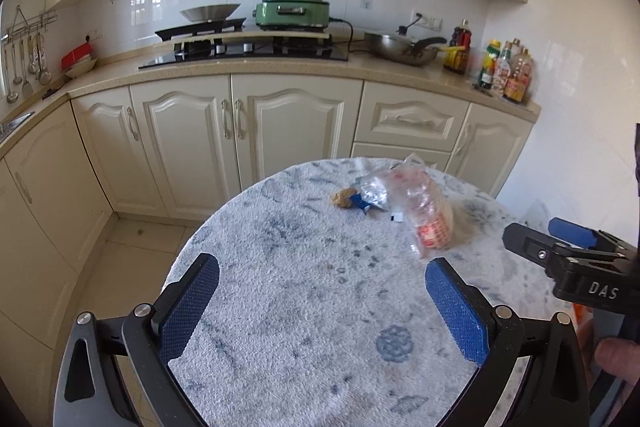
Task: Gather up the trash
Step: 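Return both open tools to the table, then grasp the clear bag with bun with the right tool while the left tool grasps the blue snack bar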
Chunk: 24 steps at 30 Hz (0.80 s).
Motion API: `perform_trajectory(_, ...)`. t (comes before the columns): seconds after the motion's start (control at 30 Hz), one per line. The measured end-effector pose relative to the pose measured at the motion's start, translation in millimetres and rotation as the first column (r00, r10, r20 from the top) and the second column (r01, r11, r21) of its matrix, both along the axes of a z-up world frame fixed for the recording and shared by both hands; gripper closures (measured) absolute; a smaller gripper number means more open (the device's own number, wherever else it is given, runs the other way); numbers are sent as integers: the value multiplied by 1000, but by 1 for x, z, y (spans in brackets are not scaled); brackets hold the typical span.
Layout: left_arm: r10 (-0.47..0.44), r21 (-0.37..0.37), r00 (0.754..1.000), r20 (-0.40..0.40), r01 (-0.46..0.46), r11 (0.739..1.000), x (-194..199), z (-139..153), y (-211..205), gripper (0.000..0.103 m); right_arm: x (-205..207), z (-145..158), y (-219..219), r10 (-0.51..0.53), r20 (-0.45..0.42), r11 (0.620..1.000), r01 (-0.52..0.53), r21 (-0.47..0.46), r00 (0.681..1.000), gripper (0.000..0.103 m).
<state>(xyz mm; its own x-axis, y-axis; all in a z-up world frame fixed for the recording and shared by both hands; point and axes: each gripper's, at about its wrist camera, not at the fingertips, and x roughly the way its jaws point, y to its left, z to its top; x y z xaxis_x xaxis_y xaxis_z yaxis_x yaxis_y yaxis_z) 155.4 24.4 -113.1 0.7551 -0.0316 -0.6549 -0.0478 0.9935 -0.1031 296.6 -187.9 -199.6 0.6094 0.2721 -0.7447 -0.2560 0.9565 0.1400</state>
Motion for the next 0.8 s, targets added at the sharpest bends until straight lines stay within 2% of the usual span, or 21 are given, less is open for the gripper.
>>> perform_trajectory(0.23,-6,9,997,-81,6,1000,60,-34,-1,1,54,-57,12,17,-95,999,-20,-26,995,0)
perform_trajectory(0.4,-3,13,992,-123,4,1000,100,-55,0,1,91,-83,21,30,-123,999,-34,-30,992,1)
perform_trajectory(0.47,-6,18,990,-141,8,1000,116,-64,-2,1,105,-92,25,44,-141,999,-47,-19,989,9)
perform_trajectory(0.53,-7,25,988,-156,10,1000,130,-72,-6,1,114,-99,28,66,-161,998,-68,-7,985,29)
perform_trajectory(0.6,-11,27,986,-164,16,1000,142,-78,-9,1,118,-103,27,82,-166,997,-81,9,983,46)
perform_trajectory(0.8,-25,30,983,-180,31,999,177,-95,-21,1,115,-97,0,58,-150,997,-49,67,987,50)
